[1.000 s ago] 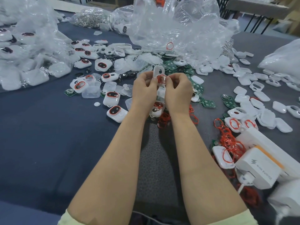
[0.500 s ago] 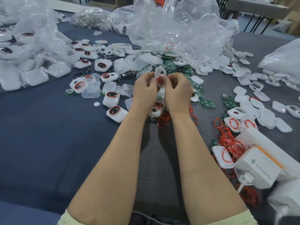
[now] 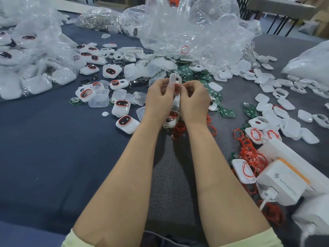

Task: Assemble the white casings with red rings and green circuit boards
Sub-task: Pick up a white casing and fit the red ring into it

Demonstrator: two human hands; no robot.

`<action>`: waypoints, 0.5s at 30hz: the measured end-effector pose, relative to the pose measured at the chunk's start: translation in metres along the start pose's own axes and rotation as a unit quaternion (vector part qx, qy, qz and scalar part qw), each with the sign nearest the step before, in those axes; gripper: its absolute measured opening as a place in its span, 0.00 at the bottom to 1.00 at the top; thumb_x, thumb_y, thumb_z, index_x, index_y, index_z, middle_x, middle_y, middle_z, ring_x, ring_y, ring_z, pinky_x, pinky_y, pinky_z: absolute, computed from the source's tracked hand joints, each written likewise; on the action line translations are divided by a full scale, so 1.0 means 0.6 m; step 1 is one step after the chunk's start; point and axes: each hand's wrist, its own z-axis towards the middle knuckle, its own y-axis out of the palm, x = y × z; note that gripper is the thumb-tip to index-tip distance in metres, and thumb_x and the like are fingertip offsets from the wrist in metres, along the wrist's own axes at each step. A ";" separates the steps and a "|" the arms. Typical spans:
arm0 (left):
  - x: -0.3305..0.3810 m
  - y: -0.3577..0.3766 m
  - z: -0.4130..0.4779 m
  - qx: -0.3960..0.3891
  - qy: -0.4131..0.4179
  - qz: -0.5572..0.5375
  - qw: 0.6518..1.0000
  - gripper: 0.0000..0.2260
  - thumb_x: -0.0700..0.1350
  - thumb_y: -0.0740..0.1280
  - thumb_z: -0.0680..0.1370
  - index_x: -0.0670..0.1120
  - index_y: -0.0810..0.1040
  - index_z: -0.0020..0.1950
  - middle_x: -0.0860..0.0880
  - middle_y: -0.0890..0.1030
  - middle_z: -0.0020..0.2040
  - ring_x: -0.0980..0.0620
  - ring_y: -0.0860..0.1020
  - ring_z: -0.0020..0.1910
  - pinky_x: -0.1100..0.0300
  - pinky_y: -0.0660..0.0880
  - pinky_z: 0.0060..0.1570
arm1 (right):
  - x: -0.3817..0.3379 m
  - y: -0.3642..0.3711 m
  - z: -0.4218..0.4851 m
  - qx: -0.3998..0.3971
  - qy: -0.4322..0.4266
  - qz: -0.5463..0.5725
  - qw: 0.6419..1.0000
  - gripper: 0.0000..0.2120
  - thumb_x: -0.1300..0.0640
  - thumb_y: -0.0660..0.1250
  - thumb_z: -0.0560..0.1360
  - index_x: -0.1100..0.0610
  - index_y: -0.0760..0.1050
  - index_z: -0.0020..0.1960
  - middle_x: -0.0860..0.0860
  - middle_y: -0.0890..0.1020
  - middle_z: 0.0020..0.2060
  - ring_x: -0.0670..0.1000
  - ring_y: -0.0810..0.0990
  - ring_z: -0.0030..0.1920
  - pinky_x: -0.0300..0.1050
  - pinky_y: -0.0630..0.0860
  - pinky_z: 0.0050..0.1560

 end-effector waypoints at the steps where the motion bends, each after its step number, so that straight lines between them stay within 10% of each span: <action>1: 0.000 0.000 -0.001 -0.003 0.007 0.004 1.000 0.08 0.40 0.62 0.81 0.40 0.76 0.57 0.43 0.83 0.49 0.48 0.82 0.50 0.48 0.77 0.58 | 0.000 0.000 0.000 0.001 0.001 -0.002 1.000 0.05 0.61 0.66 0.76 0.62 0.78 0.47 0.52 0.79 0.40 0.50 0.75 0.42 0.37 0.68 0.45; 15: -0.004 0.001 0.004 0.007 0.004 0.040 0.999 0.07 0.38 0.62 0.81 0.37 0.76 0.55 0.39 0.83 0.49 0.44 0.83 0.49 0.45 0.77 0.56 | -0.003 0.007 -0.006 0.007 0.006 -0.005 1.000 0.05 0.63 0.65 0.76 0.65 0.75 0.47 0.58 0.80 0.44 0.55 0.77 0.47 0.44 0.69 0.50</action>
